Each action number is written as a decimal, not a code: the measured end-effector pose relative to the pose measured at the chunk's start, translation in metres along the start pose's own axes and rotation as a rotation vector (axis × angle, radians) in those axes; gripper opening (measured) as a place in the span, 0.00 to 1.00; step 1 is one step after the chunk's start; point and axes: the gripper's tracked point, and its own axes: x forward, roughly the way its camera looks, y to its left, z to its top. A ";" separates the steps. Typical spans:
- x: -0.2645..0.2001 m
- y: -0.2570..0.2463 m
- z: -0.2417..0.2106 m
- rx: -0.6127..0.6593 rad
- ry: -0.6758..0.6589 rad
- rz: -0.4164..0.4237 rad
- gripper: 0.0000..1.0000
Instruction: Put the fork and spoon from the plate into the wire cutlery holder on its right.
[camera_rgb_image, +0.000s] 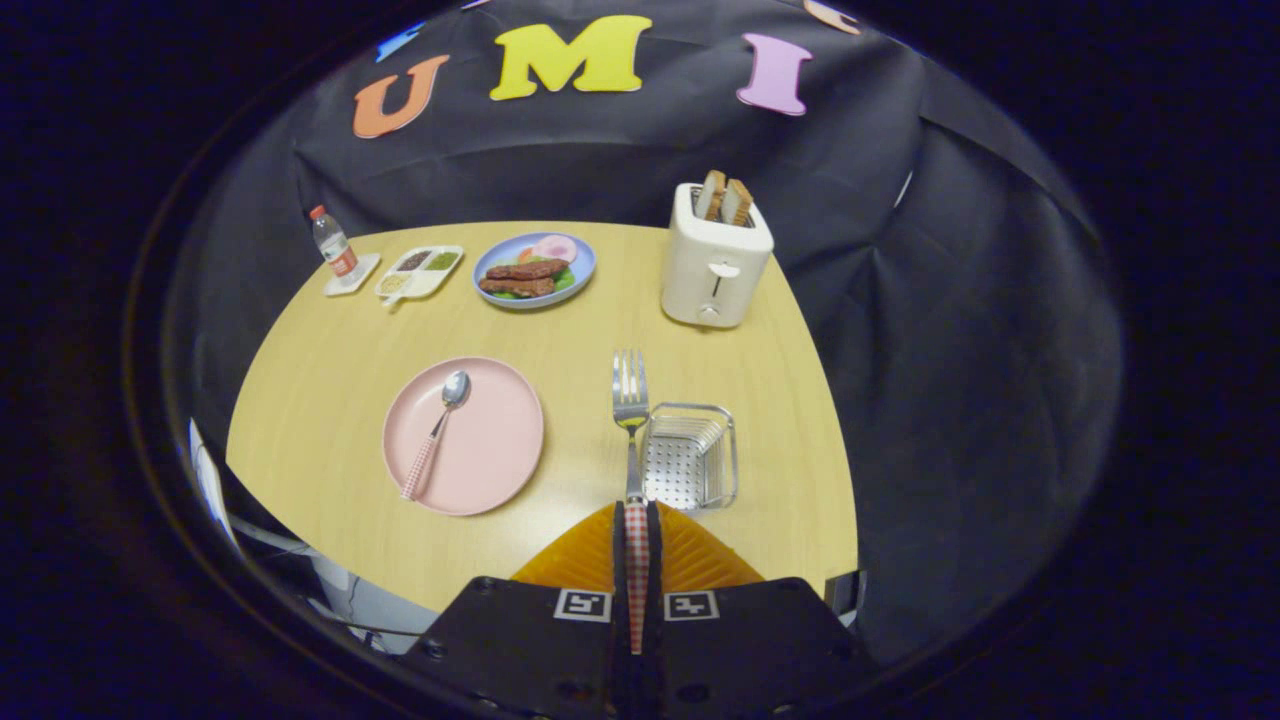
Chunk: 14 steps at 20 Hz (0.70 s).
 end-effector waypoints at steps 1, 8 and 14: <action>-0.006 -0.011 -0.005 0.013 0.014 -0.008 0.04; -0.040 -0.064 -0.013 0.053 0.113 -0.003 0.04; -0.036 -0.062 -0.012 -0.066 0.254 -0.009 0.04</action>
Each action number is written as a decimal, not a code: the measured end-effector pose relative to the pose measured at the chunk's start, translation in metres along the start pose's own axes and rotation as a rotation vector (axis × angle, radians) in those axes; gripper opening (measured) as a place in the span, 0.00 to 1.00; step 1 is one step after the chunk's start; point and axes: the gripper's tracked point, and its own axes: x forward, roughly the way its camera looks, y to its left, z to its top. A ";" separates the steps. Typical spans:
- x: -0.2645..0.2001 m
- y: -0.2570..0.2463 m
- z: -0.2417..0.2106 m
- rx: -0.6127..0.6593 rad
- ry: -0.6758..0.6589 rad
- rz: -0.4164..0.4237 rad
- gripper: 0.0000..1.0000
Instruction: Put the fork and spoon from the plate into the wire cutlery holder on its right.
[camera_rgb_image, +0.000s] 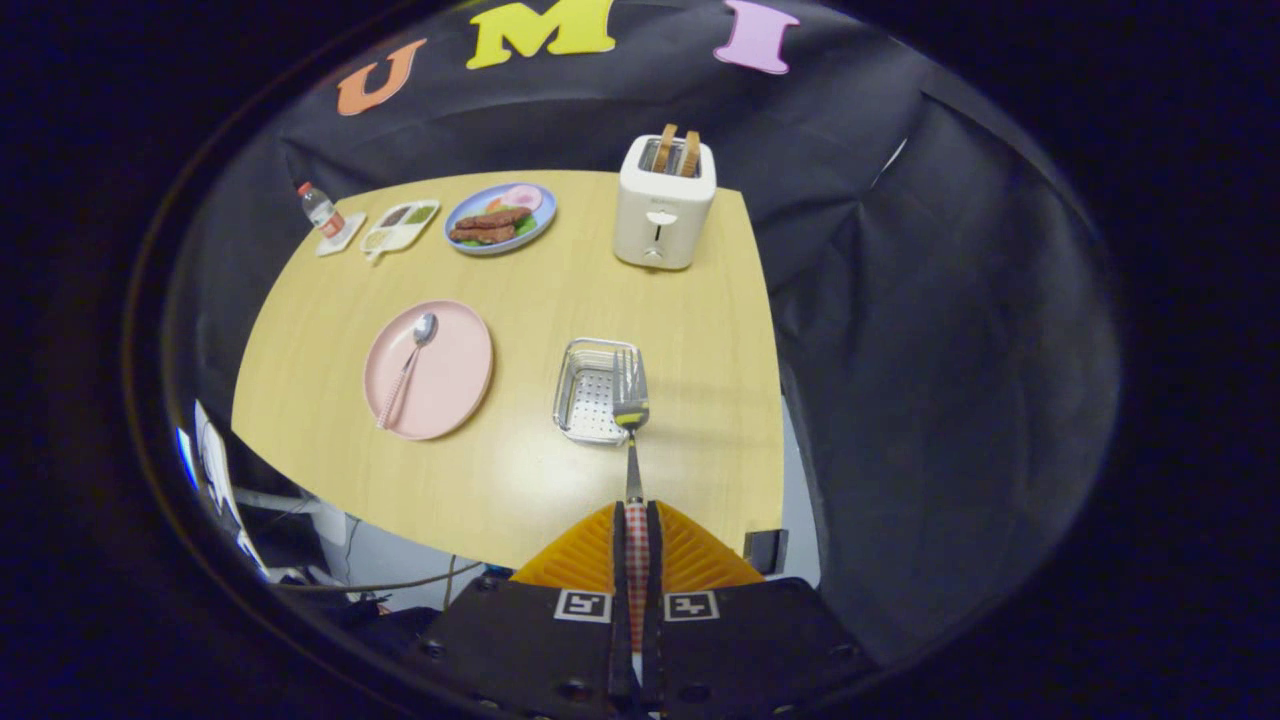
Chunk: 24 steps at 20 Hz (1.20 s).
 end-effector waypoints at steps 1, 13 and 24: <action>0.003 0.000 0.000 0.006 0.037 0.015 0.04; 0.060 0.015 0.030 0.026 0.410 0.039 0.04; 0.103 0.014 0.043 -0.005 0.588 0.069 0.04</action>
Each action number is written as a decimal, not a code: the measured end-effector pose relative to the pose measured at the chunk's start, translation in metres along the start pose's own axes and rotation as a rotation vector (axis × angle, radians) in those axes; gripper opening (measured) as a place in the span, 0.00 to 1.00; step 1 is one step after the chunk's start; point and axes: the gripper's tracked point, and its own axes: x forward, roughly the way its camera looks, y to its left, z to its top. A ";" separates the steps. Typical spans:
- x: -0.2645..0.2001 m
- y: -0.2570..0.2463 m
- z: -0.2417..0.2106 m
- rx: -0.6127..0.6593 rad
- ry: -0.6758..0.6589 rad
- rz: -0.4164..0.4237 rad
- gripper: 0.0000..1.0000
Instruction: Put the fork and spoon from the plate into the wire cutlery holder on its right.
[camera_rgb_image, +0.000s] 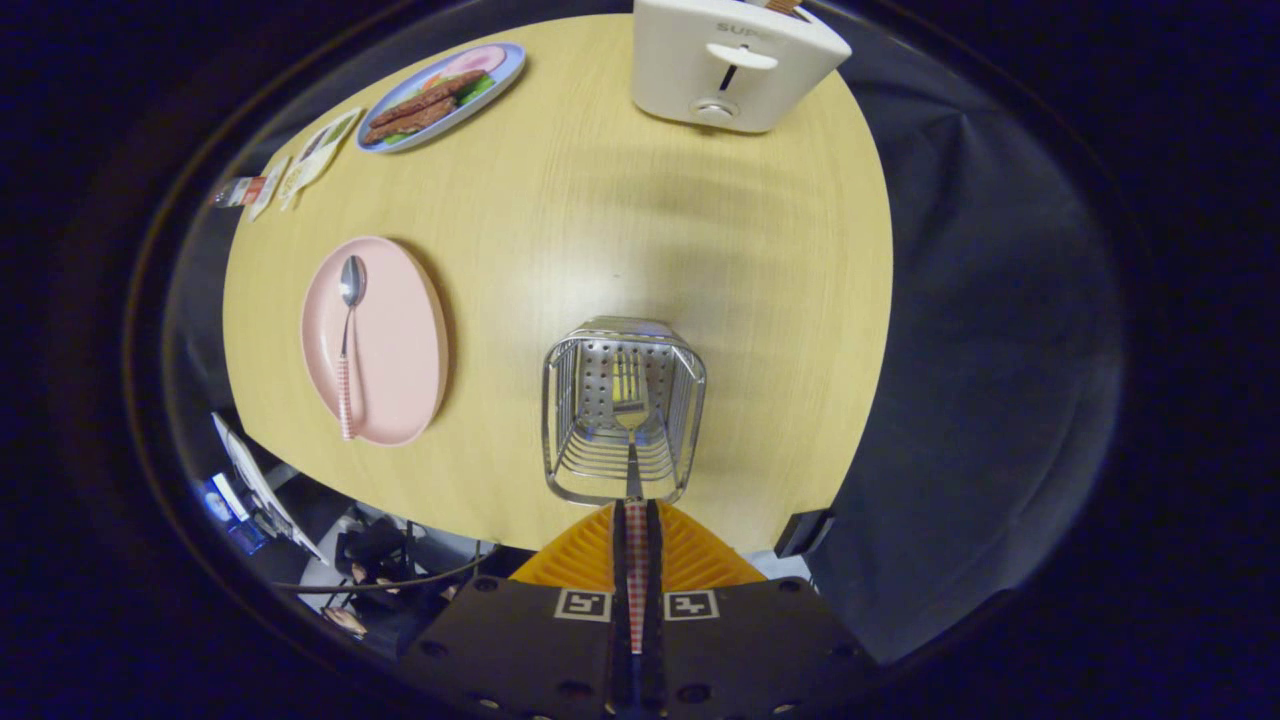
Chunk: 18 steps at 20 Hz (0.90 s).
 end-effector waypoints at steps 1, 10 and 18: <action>0.004 0.001 0.001 0.000 0.010 0.008 0.06; -0.005 0.000 0.020 -0.029 -0.137 0.012 0.22; -0.029 0.016 0.011 -0.059 -0.350 0.033 0.59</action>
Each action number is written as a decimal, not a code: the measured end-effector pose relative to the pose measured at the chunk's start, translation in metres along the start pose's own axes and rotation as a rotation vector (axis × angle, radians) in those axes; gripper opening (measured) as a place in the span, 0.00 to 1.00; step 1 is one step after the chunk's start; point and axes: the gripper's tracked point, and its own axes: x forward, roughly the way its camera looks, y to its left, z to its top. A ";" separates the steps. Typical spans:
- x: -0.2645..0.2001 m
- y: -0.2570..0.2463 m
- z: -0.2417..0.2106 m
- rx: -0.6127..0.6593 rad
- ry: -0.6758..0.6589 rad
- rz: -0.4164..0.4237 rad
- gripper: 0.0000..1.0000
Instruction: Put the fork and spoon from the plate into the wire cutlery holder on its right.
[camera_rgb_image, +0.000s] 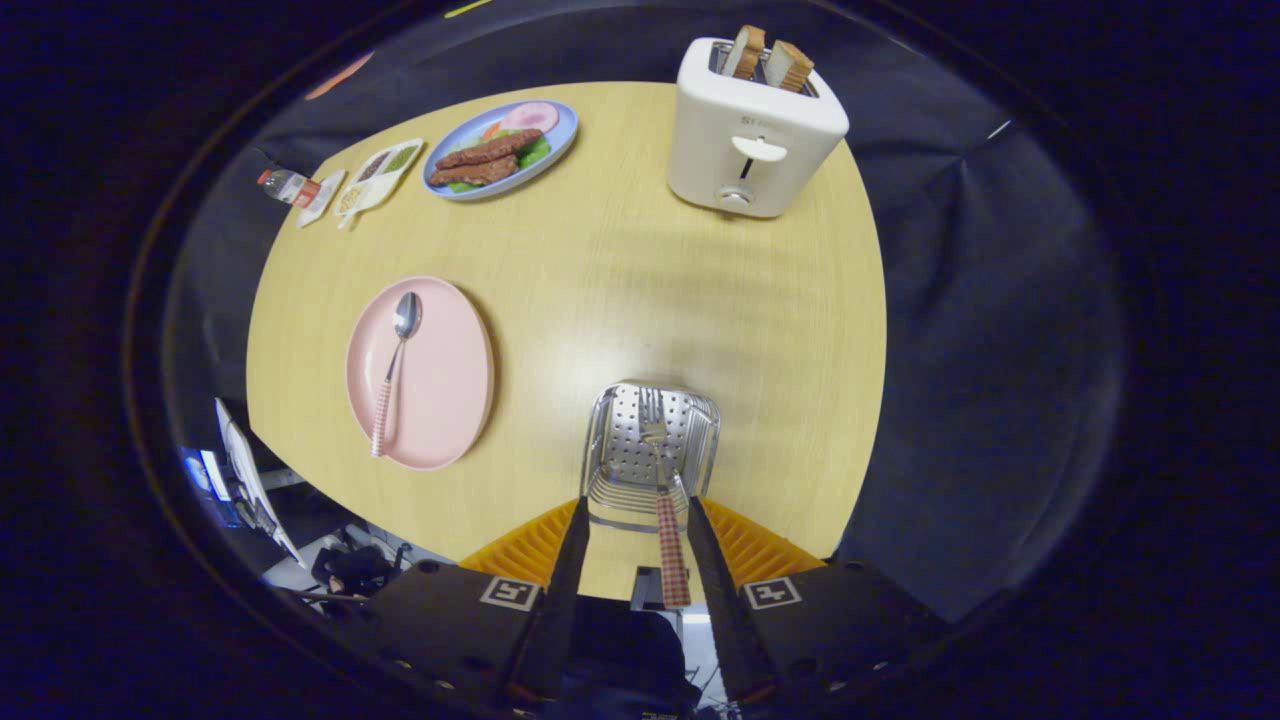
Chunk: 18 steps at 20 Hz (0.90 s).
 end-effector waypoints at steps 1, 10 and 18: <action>-0.004 0.004 -0.001 0.005 -0.034 0.003 0.63; -0.021 0.074 0.001 0.013 -0.298 0.024 0.98; -0.001 0.154 0.009 0.062 -0.458 0.043 0.98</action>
